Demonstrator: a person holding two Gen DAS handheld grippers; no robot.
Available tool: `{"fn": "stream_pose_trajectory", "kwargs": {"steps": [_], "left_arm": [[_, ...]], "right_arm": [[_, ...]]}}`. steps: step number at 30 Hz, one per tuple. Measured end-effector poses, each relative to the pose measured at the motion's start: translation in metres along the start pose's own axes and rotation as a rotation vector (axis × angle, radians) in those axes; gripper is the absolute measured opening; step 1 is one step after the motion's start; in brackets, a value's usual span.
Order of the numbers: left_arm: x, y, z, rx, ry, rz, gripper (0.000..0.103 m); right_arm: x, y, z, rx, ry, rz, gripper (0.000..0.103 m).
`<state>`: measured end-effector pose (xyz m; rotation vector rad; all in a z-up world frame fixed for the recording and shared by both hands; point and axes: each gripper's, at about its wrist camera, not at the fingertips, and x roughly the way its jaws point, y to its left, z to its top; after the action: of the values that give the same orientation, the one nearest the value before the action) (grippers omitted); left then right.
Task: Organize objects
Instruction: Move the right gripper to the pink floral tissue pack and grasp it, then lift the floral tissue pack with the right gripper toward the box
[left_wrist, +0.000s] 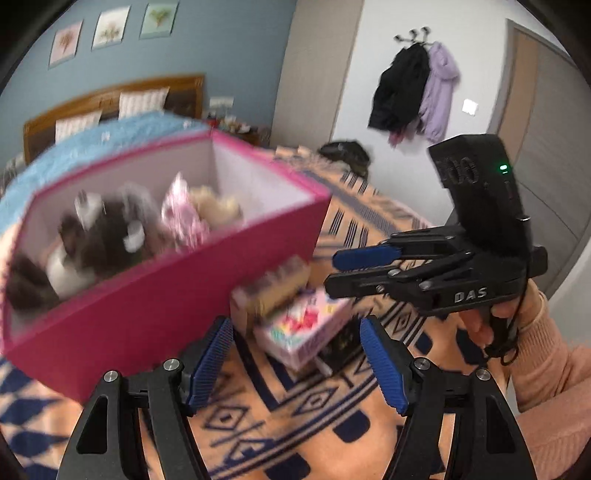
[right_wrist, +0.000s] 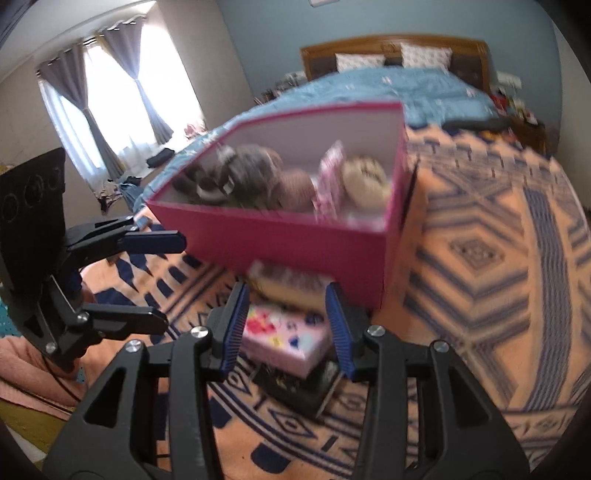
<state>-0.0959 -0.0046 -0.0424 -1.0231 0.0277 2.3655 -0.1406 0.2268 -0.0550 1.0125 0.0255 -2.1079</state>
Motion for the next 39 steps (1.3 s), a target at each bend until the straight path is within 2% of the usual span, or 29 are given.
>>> {"fn": "stream_pose_trajectory", "kwargs": {"steps": [4,10,14,19,31,33,35,39], "left_arm": [[0.018,0.004,-0.012,-0.051,0.052,-0.021,0.073],[0.029,0.011,-0.012,-0.118,0.073,-0.05,0.071],[0.037,0.012,-0.014,-0.143,0.099,-0.08,0.059],[0.04,0.012,-0.017,-0.164,0.103,-0.119,0.056],[0.043,0.009,-0.017,-0.176,0.087,-0.115,0.056],[0.045,0.013,-0.018,-0.191,0.093,-0.112,0.053],[0.045,0.015,-0.019,-0.201,0.096,-0.114,0.044],[0.045,0.015,-0.02,-0.206,0.094,-0.111,0.041]], "right_arm": [[0.011,-0.015,-0.015,0.075,0.027,0.02,0.045],[0.015,-0.021,-0.023,0.119,0.026,0.042,0.045],[0.019,-0.017,-0.023,0.111,0.039,0.053,0.045],[0.022,-0.009,-0.027,0.098,0.045,0.067,0.045],[0.021,-0.005,-0.03,0.118,0.049,0.083,0.042],[0.022,-0.01,-0.029,0.145,0.044,0.093,0.042],[0.022,-0.013,-0.028,0.158,0.035,0.095,0.042],[0.024,-0.012,-0.027,0.146,0.04,0.101,0.038]]}}
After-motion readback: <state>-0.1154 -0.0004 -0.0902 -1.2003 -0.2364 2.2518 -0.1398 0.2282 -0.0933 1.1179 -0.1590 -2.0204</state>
